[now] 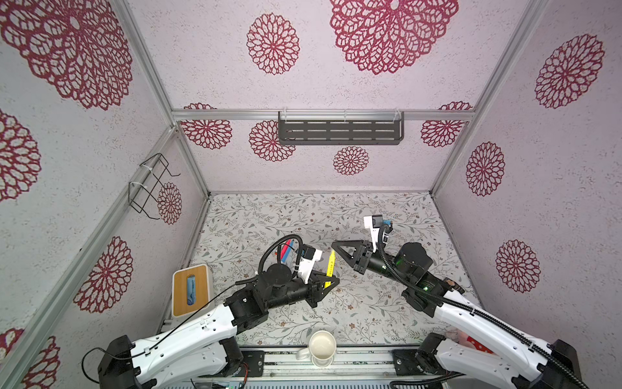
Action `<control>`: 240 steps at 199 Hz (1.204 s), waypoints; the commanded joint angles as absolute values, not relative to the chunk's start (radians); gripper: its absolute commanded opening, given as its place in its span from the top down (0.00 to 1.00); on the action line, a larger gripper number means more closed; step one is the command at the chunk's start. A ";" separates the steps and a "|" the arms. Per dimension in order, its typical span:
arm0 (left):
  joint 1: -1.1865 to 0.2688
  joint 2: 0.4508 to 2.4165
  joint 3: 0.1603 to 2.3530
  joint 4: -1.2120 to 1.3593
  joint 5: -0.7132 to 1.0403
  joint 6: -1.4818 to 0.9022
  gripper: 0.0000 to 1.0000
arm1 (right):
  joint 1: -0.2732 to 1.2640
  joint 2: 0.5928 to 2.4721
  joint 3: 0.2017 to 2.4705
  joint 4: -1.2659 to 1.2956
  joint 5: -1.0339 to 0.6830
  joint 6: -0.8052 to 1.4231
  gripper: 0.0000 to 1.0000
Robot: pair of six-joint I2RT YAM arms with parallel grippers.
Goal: Insert the pens into the pen caps
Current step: 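Lower the clear cap onto the highlighter tip held by the left gripper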
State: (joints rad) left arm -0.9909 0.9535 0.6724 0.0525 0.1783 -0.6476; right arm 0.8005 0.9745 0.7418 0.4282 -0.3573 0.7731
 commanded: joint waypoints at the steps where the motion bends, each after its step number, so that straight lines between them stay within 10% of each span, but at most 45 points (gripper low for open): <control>1: -1.006 0.936 0.707 0.039 0.114 -0.633 1.00 | 0.835 0.975 0.751 0.385 -0.302 0.723 1.00; 165: -1.006 0.894 0.715 0.043 -0.037 -0.602 1.00 | 1.027 1.052 0.836 0.113 -0.011 0.542 1.00; 240: -1.006 0.916 0.694 0.041 -0.076 -0.571 1.00 | 1.027 0.978 0.885 0.106 -0.064 0.517 0.47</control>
State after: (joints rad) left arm -1.0054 0.9241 0.6758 -0.0238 -0.0311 -0.5907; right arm 1.0157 1.0218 0.8486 0.1497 -0.0143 0.5613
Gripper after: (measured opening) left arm 0.177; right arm 0.458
